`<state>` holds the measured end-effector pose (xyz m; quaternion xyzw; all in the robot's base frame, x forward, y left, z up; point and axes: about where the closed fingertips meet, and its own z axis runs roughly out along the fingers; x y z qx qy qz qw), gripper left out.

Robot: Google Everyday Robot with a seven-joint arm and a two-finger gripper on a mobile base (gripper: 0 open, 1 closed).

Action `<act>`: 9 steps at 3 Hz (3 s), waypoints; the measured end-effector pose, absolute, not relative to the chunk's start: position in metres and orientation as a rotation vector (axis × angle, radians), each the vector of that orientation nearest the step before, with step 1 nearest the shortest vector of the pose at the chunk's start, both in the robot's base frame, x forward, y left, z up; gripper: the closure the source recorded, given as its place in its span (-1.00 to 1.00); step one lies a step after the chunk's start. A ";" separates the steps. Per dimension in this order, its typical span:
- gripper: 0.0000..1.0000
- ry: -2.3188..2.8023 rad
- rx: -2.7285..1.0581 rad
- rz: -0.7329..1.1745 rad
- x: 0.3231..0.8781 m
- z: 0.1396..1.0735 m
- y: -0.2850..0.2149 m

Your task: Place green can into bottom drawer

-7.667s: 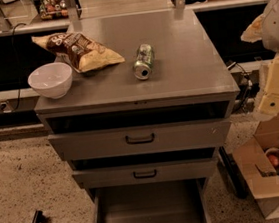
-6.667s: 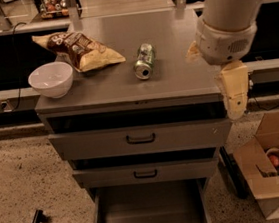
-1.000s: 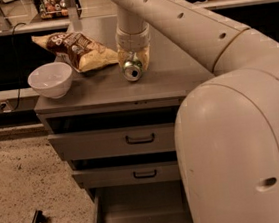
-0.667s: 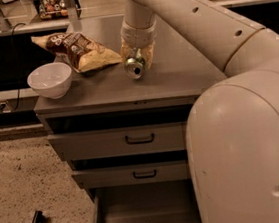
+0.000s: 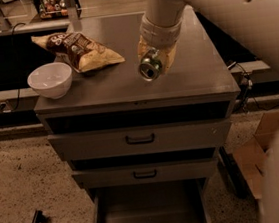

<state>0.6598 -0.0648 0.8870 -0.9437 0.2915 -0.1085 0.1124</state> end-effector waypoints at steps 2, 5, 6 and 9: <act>1.00 1.003 -2.654 -0.200 0.598 0.873 -0.076; 1.00 1.463 -2.616 -0.004 0.524 0.896 -0.096; 1.00 1.507 -2.569 0.106 0.468 0.900 -0.091; 1.00 1.382 -2.222 0.257 0.359 0.828 -0.109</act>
Offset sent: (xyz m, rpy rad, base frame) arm -0.0453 -0.0053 -0.0017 0.0922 0.0282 -0.0806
